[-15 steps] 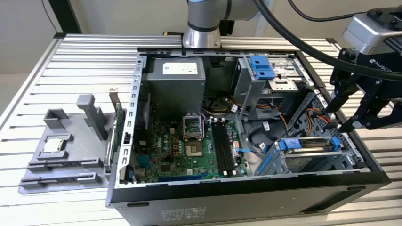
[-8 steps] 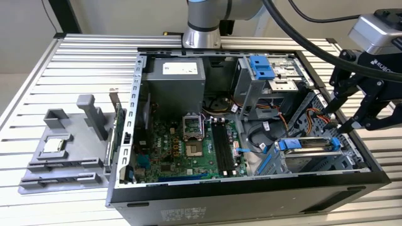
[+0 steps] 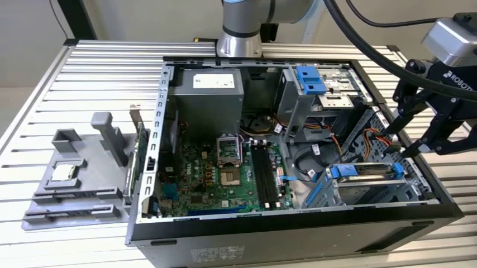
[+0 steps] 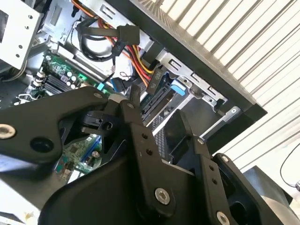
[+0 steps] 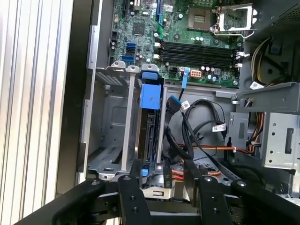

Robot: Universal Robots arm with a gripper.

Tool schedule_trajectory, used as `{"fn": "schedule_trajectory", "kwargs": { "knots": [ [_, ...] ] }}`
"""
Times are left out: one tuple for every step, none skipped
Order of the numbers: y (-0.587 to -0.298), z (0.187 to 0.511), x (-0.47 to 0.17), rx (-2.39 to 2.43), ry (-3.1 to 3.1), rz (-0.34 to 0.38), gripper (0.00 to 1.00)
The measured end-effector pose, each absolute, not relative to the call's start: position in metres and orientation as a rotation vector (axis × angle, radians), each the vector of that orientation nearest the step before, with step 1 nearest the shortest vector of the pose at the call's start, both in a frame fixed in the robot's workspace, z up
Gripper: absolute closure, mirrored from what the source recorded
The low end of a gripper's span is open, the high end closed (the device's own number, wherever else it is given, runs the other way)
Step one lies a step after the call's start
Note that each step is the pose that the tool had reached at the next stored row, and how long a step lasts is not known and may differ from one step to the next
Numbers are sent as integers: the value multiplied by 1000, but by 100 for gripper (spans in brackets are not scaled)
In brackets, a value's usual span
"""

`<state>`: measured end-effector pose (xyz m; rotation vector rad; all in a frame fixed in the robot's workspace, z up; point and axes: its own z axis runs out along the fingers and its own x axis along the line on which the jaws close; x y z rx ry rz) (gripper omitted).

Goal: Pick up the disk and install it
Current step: 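Insert the first disk wire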

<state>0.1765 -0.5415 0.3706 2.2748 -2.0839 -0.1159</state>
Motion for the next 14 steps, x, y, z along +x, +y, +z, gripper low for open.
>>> {"fn": "schedule_trajectory", "kwargs": {
  "knots": [
    [-542,370,178,2272,-2080,-124,0],
    [-542,370,178,2268,-2076,-135,0],
    [-542,370,179,2264,-2071,-146,0],
    [-542,370,179,2259,-2066,-160,0],
    [-542,370,180,2255,-2061,-172,0],
    [-542,369,181,2250,-2056,-184,0],
    [-542,369,182,2246,-2052,-195,0],
    [-542,369,183,2243,-2049,-204,0],
    [-542,368,185,2240,-2046,-210,0],
    [-542,367,188,2238,-2044,-214,0],
    [-542,366,191,2236,-2042,-218,0],
    [-542,366,194,2235,-2040,-221,0],
    [-542,365,197,2232,-2038,-226,0],
    [-542,364,198,2229,-2035,-232,0]
  ]
}}
